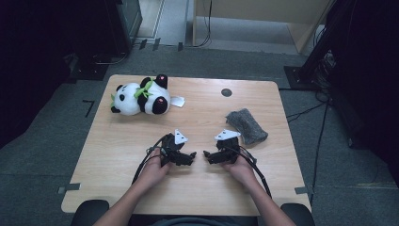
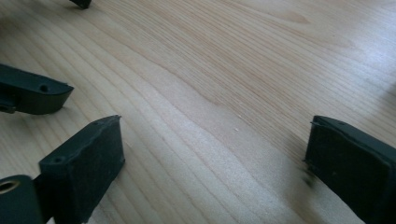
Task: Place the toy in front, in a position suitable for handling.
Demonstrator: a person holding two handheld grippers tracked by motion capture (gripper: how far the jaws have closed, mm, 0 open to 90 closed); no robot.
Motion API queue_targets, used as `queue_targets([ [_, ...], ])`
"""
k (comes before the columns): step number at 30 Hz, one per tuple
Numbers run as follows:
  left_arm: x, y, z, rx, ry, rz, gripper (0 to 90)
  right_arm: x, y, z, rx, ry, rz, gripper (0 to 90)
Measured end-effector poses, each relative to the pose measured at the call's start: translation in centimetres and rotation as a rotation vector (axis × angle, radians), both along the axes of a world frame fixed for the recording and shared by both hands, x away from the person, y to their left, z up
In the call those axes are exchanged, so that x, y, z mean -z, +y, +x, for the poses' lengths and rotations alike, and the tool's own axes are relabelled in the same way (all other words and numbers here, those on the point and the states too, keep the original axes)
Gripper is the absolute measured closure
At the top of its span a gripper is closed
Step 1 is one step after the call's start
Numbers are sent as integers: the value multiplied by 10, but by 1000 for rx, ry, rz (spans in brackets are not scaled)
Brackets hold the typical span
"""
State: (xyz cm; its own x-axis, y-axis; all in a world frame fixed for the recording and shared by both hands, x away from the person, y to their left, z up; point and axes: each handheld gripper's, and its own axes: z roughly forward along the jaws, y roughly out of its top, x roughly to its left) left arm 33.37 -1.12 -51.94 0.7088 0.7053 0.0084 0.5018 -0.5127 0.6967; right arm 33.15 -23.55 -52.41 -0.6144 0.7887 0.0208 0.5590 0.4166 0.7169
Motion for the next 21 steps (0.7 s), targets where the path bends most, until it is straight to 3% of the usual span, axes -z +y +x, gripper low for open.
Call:
queue_targets([
  [21, 0, 2, -1, 19, -1, 0, 79, 0, -1, -2, 16, 3, -2, 18],
])
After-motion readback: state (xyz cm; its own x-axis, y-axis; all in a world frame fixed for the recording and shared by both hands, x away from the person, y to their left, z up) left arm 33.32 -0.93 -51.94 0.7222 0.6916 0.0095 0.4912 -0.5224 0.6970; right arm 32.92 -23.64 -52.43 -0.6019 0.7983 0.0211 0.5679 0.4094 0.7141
